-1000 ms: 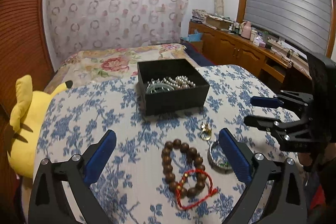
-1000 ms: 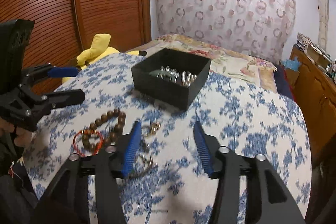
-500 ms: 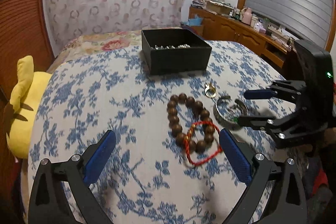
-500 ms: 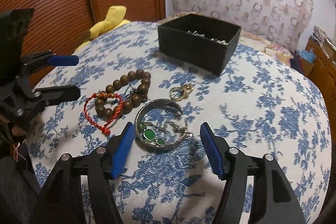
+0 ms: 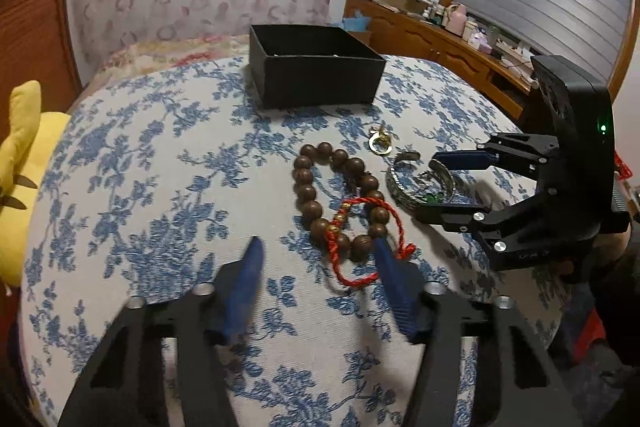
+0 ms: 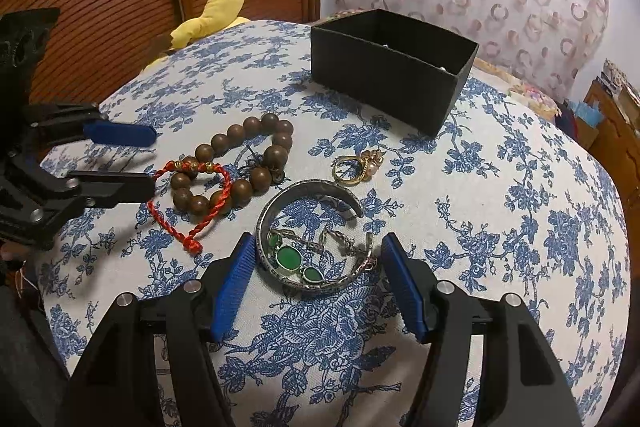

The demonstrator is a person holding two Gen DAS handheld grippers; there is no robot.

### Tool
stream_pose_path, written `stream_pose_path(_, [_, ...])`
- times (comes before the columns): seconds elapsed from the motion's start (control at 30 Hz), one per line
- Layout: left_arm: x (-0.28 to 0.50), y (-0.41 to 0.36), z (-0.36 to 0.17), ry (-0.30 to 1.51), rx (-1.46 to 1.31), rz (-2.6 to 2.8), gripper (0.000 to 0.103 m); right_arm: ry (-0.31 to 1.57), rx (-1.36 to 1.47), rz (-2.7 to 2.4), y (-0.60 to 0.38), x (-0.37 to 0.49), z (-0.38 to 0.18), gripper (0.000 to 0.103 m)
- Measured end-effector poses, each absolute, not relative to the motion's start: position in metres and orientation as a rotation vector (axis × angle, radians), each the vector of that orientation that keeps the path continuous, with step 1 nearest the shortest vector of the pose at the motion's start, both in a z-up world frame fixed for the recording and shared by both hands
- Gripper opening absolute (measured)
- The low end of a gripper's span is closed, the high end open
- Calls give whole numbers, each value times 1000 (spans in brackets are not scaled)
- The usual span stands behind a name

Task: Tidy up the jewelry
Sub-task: 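Close the right tool on the silver bangle while the left tool grasps the red cord bracelet, then carry the bangle with the right tool while the left tool carries the red bracelet into the box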

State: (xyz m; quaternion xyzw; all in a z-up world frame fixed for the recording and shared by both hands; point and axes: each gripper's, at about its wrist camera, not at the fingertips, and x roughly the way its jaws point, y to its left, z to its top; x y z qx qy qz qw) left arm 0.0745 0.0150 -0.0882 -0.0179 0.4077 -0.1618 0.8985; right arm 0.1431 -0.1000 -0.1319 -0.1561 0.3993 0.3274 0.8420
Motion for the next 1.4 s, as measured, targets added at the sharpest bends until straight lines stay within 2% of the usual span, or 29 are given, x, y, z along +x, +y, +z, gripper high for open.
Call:
stream_pose_path(0.07, [77, 12, -90, 851, -41, -341, 32, 844, -328, 693, -100, 143, -132, 67])
stream_pose_path(0.2, [79, 10, -93, 856, -55, -356, 23, 844, -329, 692, -100, 143, -132, 67])
stream_pose_path(0.33, [78, 11, -93, 853, -74, -370, 5, 844, -328, 692, -100, 143, -132, 67])
stream_pose_path(0.57, [63, 20, -71, 746, -99, -347, 3, 843, -328, 692, -100, 142, -132, 67])
stream_pose_path(0.63, [60, 22, -62, 721, -103, -338, 3, 840, -330, 688, -101, 142, -131, 59])
stream_pose_path(0.9, [63, 23, -42, 669, -102, -322, 3, 786, -343, 680, -102, 137, -122, 59])
stream_pose_path(1.4, [106, 22, -15, 608, -85, -304, 3, 640, -314, 656, -114, 167, -66, 59])
